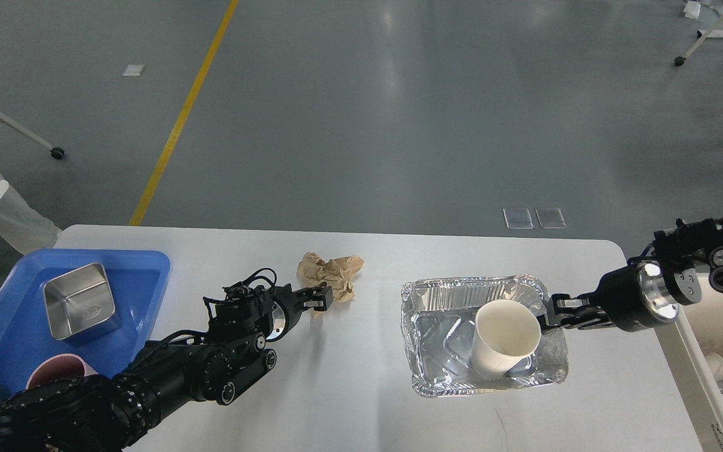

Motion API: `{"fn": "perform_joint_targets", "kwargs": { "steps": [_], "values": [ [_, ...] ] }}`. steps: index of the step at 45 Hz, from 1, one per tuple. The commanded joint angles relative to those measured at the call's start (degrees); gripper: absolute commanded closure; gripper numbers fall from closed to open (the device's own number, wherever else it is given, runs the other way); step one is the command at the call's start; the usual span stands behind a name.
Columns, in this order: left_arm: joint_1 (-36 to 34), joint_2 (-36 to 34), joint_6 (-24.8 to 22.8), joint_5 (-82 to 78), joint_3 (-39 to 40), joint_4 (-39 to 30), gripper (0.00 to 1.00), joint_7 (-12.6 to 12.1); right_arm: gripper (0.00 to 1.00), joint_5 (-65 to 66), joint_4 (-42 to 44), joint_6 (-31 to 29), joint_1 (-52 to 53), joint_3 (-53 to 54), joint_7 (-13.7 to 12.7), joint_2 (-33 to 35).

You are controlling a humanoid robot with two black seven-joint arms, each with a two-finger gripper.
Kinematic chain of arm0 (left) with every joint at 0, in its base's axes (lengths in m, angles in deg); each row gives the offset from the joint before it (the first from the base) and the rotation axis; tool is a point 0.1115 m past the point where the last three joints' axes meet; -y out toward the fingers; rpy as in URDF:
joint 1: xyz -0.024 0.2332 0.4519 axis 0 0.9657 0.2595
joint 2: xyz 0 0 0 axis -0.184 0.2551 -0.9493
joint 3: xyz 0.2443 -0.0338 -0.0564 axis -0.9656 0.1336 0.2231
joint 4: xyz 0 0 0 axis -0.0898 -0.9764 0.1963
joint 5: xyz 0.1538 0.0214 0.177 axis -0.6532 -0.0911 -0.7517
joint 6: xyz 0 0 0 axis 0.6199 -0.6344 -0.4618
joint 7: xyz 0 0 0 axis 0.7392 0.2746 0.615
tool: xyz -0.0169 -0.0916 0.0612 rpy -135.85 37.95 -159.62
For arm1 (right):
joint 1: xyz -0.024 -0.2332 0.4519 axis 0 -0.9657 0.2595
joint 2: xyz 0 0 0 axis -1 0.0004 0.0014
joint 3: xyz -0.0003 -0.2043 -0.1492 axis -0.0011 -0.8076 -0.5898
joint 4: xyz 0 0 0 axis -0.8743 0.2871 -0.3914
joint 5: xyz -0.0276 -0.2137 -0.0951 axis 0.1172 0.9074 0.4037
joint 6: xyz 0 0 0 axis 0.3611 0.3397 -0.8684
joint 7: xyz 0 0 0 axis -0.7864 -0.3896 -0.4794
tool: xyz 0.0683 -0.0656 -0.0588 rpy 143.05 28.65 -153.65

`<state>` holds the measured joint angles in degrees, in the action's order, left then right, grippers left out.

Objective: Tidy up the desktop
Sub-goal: 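Reach the left gripper to the crumpled brown paper and grasp it, then lift the crumpled paper with the left gripper over the foil tray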

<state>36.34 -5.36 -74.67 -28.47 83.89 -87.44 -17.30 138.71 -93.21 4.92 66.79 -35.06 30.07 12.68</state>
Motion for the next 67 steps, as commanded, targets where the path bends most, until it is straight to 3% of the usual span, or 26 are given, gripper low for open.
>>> {"fn": "perform_joint_targets", "kwargs": {
  "steps": [1,11,16,20,28,33,37,42,51,52,54,62,67],
  "values": [
    [0.0,1.8,2.7,2.5,-3.1,2.7,0.27,1.0,1.00,-0.1,0.0,0.0,0.0,0.0,0.0,0.0],
    [0.0,3.6,5.0,9.6,-7.6,4.6,0.46,1.0,1.00,-0.1,0.0,0.0,0.0,0.0,0.0,0.1],
    [0.0,3.6,4.5,9.9,-7.8,4.4,0.86,1.3,1.00,-0.1,0.0,0.0,0.0,0.0,0.0,0.1],
    [0.1,3.7,4.4,9.9,-7.8,4.1,1.00,2.8,1.00,-0.1,0.0,0.0,0.0,0.0,0.0,0.3],
    [-0.2,3.6,4.4,9.7,-7.8,3.8,1.00,3.6,1.00,-0.1,-0.1,0.0,-0.1,0.0,0.0,0.5],
    [-1.4,3.4,2.0,9.8,-7.8,3.8,1.00,7.0,1.00,-0.1,-0.1,0.0,0.0,0.0,0.0,0.4],
    [-2.5,3.0,-3.6,9.8,-7.8,3.4,1.00,9.1,1.00,-0.1,-0.1,0.0,0.0,0.0,0.0,0.4],
    [-4.2,-1.0,-11.5,9.8,-7.7,0.1,1.00,9.3,1.00,-0.2,-0.1,0.0,0.0,0.1,0.0,0.5],
    [-5.3,-14.1,-24.0,10.6,-6.7,-15.9,1.00,9.2,1.00,-0.2,-0.2,0.0,-0.1,0.4,0.1,1.0],
    [-5.5,-18.2,-29.1,10.7,-6.1,-19.8,1.00,9.2,1.00,-0.2,-0.2,0.0,-0.1,0.4,0.1,1.0],
    [-5.7,-20.5,-32.3,10.6,-5.3,-21.4,1.00,9.2,1.00,-0.2,-0.2,0.0,-0.2,0.5,0.1,1.0],
    [-5.9,-32.3,-41.1,10.8,0.2,-32.4,1.00,9.4,1.00,-0.2,-0.2,0.0,-0.3,0.5,0.1,0.8],
    [-6.5,-37.0,-47.0,11.7,3.3,-36.5,1.00,11.1,1.00,-0.2,-0.1,0.0,-0.3,0.6,0.1,0.6]
  ]
}}
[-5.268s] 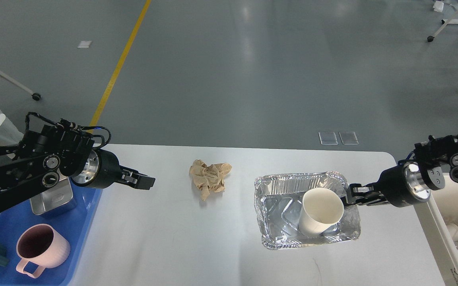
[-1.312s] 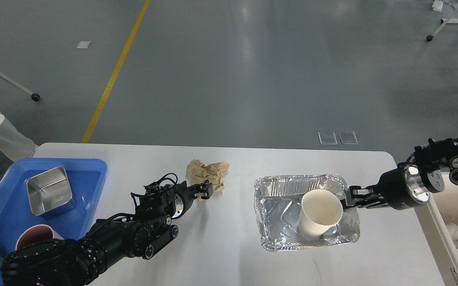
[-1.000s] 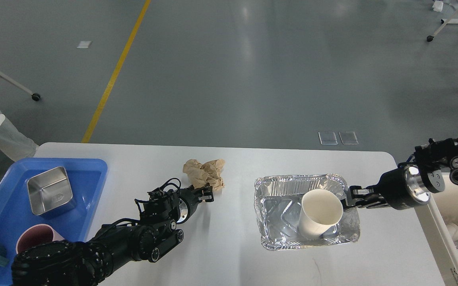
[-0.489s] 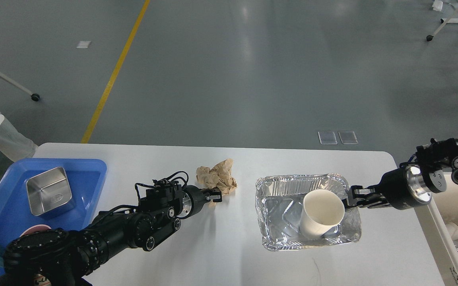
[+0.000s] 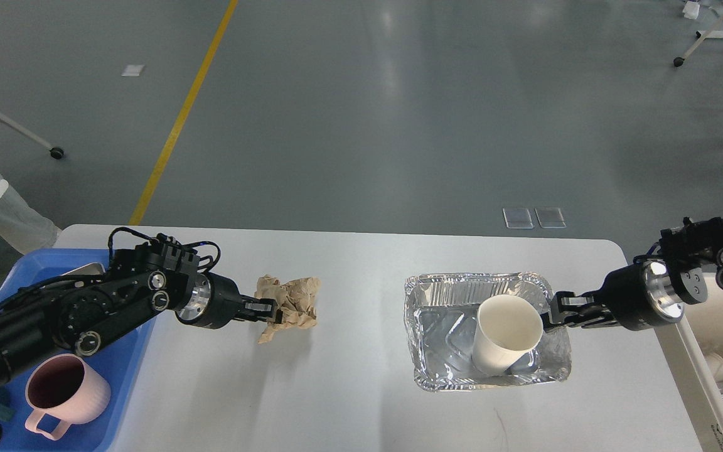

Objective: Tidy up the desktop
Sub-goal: 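Lift the crumpled paper with the left gripper over the foil tray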

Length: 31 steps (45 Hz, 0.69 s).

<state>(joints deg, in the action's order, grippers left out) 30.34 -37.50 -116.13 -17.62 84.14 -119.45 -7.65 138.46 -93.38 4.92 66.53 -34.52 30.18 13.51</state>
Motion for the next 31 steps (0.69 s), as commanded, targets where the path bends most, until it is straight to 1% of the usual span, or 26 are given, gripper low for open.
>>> {"fn": "perform_joint_targets", "kwargs": {
  "steps": [1,4,10,15,19,23,27,31],
  "values": [
    [-0.8,-5.7,-6.6,1.2,3.6,-5.2,1.00,1.8,1.00,0.1,0.1,0.0,0.0,0.1,0.0,-0.3],
    [-1.0,-7.9,-9.0,2.4,4.9,-7.3,1.00,2.0,1.00,0.0,0.1,0.0,0.0,0.1,0.0,-0.3],
    [-2.1,-13.0,-12.1,5.2,6.9,-10.9,1.00,2.2,1.00,0.0,0.1,0.0,-0.1,0.1,0.0,0.0],
    [-3.6,-16.9,-14.7,8.9,9.5,-12.4,1.00,2.2,1.00,0.0,0.1,0.0,-0.2,0.0,0.0,0.1],
    [-5.7,-19.1,-14.8,12.0,11.7,-13.0,1.00,2.4,1.00,0.0,0.1,0.0,-0.2,0.1,0.0,-0.2],
    [-9.3,-21.4,-14.8,14.6,13.2,-12.9,1.00,2.8,1.00,0.0,0.1,0.0,-0.2,0.1,0.0,-0.4],
    [-13.3,-23.0,-14.8,17.0,13.3,-13.0,1.00,3.2,1.00,0.0,0.1,0.0,-0.2,0.1,0.0,-0.5],
    [-16.8,-23.1,-14.8,18.2,13.0,-13.0,1.00,3.3,1.00,0.0,0.1,0.0,-0.2,0.1,0.0,-0.7]
  ]
}}
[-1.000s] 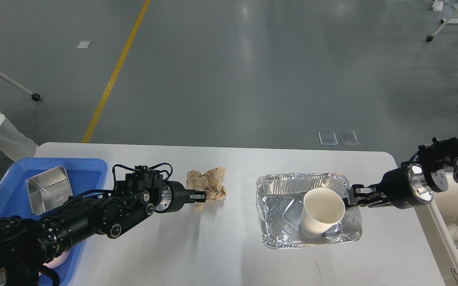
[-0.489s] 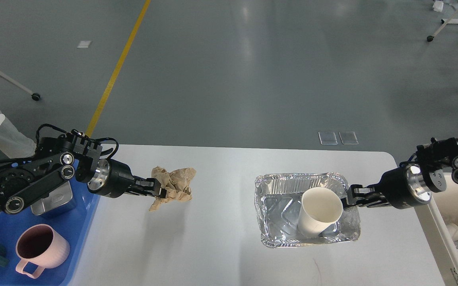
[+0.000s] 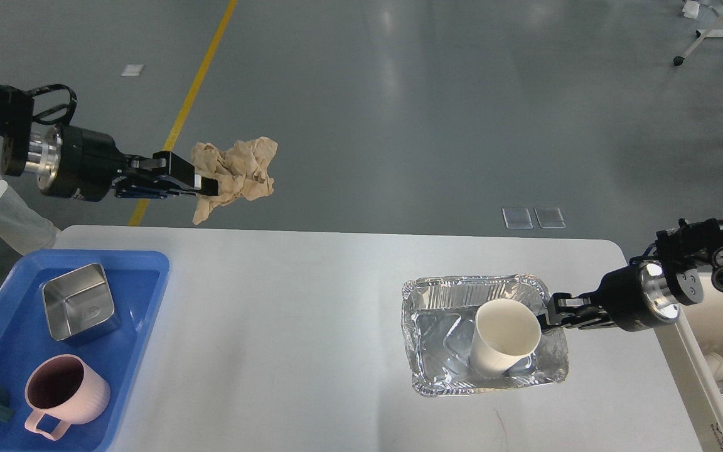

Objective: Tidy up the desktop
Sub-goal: 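Lift the crumpled paper with the left gripper over the foil tray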

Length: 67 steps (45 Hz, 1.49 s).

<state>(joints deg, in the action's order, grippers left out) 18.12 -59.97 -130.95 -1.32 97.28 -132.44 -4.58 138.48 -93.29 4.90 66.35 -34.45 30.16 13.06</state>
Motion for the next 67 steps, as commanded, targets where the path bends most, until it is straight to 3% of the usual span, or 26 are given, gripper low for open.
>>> {"fn": "perform_joint_targets", "kwargs": {
  "steps": [1,7,21,29,50,67],
  "values": [
    [-5.2,-0.3,0.0,2.0,-0.2,0.0,1.00,0.2,1.00,0.0,0.0,0.0,0.0,0.0,0.0,-0.3],
    [-8.0,3.0,0.0,2.0,-1.1,0.4,1.00,0.1,1.00,0.0,0.1,0.0,0.0,0.1,0.0,-1.1],
    [-13.8,24.0,0.0,0.2,-10.4,7.9,1.00,-0.5,1.00,0.1,0.2,-0.2,0.4,0.1,0.0,-1.5],
    [-16.3,31.8,0.0,0.1,-13.1,10.3,1.00,-0.5,1.00,0.0,0.5,-0.3,0.9,0.0,0.0,-2.2],
    [-17.7,41.5,0.0,-1.2,-19.2,12.9,1.00,-0.6,1.00,0.0,0.8,-0.4,1.8,-0.1,0.0,-2.7],
    [-17.5,46.5,0.0,-3.1,-19.7,14.9,1.00,-0.7,1.00,-0.1,1.0,-0.4,2.5,0.0,0.0,-2.6]
  ]
}}
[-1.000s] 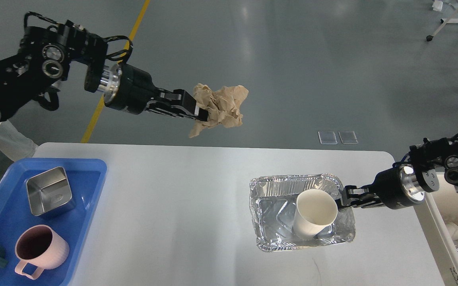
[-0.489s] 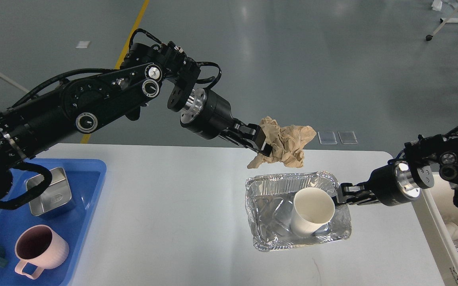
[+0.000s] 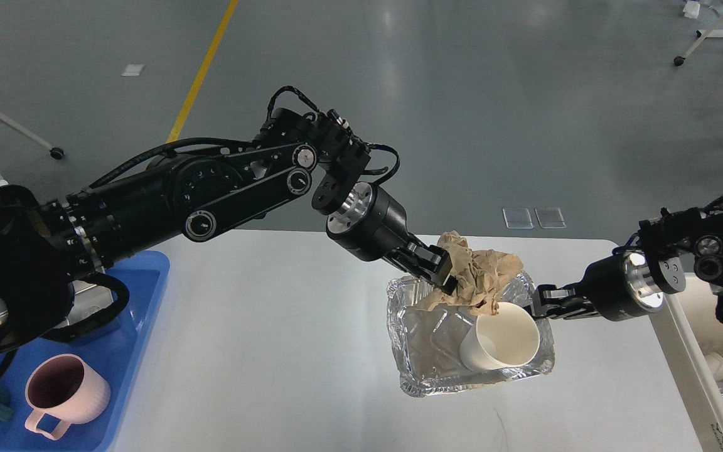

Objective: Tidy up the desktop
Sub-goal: 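Lift the crumpled paper with the left gripper over the foil tray, then lower the crumpled paper into the foil tray and open the left gripper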

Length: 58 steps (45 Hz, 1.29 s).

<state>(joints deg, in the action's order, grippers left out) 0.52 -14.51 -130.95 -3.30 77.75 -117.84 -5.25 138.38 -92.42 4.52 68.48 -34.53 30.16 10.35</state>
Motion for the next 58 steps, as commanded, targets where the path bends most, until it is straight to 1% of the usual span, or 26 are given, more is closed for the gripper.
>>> {"fn": "perform_joint_targets", "kwargs": {
  "steps": [1,4,14,27,37,50,58],
  "values": [
    [0.1,1.1,0.0,-1.5,-0.6,0.3,1.00,-0.1,1.00,0.0,0.3,0.0,0.3,0.1,0.0,0.1],
    [0.2,1.2,0.0,-2.3,-2.3,0.3,1.00,-0.1,1.00,0.0,0.3,0.0,0.5,0.1,0.0,0.3],
    [-0.1,-0.1,0.0,-2.3,-2.6,0.3,1.00,-0.1,1.00,0.0,0.2,0.0,0.5,0.1,0.0,0.4],
    [-1.5,-5.7,0.0,-2.0,-1.9,0.1,1.00,-0.2,1.00,-0.7,0.3,-0.2,0.6,0.1,0.0,0.7],
    [-4.1,-7.4,0.0,-1.3,-0.3,0.0,1.00,0.0,1.00,-1.0,0.7,-0.8,0.5,0.1,0.0,0.6],
    [-4.6,-6.0,0.0,-1.0,-0.2,-0.2,1.00,0.0,1.00,-1.7,1.1,-0.8,0.5,0.1,0.0,0.6],
    [-4.6,0.1,0.0,-1.0,-0.3,0.7,1.00,0.1,1.00,-1.7,1.1,-0.9,0.5,0.2,0.0,0.1]
  ]
}}
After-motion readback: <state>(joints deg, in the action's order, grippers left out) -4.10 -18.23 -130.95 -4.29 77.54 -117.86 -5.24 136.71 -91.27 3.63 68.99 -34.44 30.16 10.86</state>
